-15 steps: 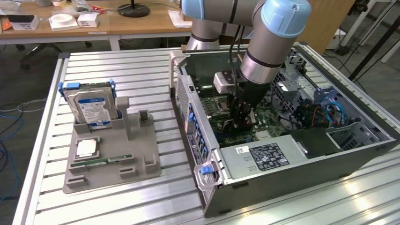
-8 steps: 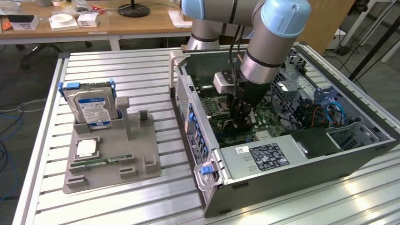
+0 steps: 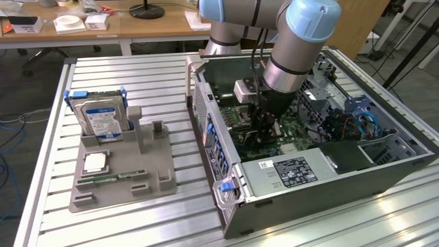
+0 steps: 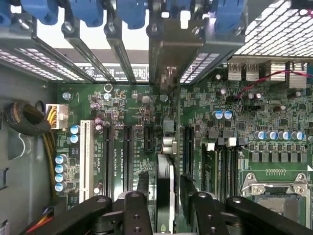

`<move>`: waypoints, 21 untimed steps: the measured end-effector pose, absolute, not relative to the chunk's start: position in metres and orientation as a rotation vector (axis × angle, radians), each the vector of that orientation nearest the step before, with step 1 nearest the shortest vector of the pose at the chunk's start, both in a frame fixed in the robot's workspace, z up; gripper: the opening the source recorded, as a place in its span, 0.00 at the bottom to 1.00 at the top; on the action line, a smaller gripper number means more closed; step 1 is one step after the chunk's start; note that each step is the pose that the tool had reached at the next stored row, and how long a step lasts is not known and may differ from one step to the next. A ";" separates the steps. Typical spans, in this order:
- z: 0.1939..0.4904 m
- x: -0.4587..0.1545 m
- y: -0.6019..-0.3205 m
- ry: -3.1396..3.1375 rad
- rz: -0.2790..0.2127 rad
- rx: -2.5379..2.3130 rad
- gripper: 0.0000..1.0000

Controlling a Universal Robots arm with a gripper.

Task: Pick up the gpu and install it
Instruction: 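Insert the gpu into the slot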

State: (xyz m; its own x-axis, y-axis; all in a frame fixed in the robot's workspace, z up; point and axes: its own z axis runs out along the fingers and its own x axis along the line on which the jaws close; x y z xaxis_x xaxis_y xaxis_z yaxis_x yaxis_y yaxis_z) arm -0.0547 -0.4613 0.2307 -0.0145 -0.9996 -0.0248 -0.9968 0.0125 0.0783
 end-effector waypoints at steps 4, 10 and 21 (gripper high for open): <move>0.243 -0.055 -0.461 -2.208 -0.114 2.178 0.39; 0.269 -0.055 -0.461 -2.206 -0.114 2.176 0.39; 0.278 -0.055 -0.461 -2.207 -0.112 2.177 0.20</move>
